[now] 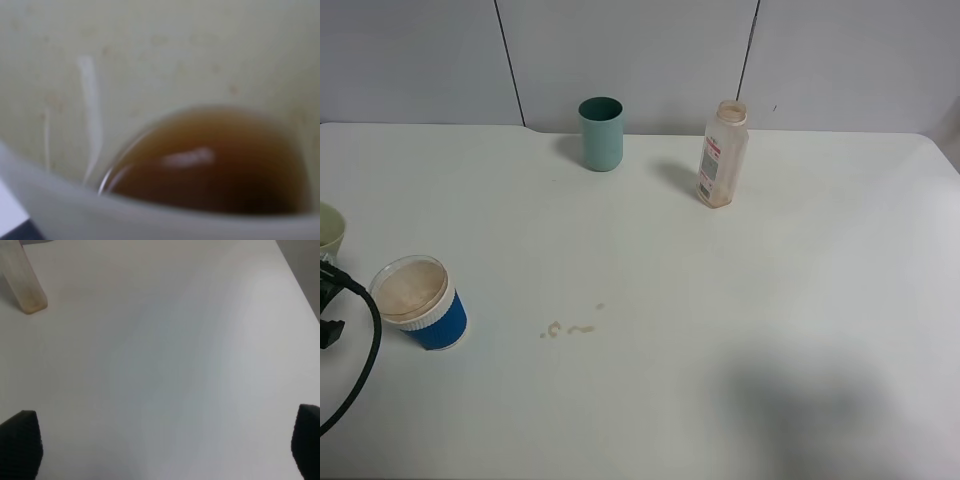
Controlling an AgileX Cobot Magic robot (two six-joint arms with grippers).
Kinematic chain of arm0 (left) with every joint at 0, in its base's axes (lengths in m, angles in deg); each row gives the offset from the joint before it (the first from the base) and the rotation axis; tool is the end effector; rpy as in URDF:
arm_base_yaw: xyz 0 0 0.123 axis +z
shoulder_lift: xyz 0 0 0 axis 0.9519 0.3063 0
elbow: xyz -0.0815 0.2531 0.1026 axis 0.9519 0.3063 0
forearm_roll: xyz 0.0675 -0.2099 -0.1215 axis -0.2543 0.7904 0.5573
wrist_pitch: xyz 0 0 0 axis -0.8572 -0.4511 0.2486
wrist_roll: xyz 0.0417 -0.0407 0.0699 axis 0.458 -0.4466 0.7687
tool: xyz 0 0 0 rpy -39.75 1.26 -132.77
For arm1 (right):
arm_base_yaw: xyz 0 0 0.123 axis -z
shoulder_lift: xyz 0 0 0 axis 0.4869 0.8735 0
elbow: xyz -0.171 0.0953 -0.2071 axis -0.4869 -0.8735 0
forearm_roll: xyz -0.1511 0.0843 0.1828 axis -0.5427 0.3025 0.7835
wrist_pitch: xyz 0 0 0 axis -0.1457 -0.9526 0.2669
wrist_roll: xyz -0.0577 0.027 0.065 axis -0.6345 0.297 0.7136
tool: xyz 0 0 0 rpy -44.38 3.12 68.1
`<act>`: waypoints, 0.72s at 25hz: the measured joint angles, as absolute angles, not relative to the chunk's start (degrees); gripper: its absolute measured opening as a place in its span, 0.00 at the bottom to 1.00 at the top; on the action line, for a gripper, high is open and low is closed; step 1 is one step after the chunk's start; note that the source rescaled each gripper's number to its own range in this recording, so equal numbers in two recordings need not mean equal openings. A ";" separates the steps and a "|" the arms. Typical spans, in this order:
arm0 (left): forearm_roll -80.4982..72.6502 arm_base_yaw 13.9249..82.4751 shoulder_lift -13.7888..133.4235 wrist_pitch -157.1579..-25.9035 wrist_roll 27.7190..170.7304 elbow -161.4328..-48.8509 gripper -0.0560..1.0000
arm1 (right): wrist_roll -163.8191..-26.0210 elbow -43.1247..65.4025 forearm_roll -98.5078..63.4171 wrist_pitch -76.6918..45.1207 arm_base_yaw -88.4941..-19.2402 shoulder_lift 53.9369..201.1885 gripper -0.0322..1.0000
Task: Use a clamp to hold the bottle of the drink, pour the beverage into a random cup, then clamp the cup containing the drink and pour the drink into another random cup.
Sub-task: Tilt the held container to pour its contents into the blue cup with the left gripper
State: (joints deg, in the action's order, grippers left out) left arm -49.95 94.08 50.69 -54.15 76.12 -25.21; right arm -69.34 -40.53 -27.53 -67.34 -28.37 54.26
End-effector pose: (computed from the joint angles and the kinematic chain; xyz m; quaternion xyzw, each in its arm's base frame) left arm 0.1333 0.0245 0.1454 0.2010 0.8365 0.1376 0.4909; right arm -0.0049 -0.0028 0.2766 0.0266 0.8525 -0.0094 0.5220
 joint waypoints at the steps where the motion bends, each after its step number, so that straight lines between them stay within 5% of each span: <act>1: -49.49 94.08 50.69 -54.08 77.34 -25.21 0.06 | -69.34 -40.53 -27.53 -67.34 -28.37 54.26 1.00; 7: -46.52 94.51 50.69 -53.64 85.52 -25.21 0.06 | -69.34 -40.53 -27.53 -67.34 -28.37 54.26 1.00; 18: -58.20 107.91 50.69 -46.78 81.95 -25.21 0.06 | -69.34 -40.53 -27.53 -67.34 -28.37 54.26 1.00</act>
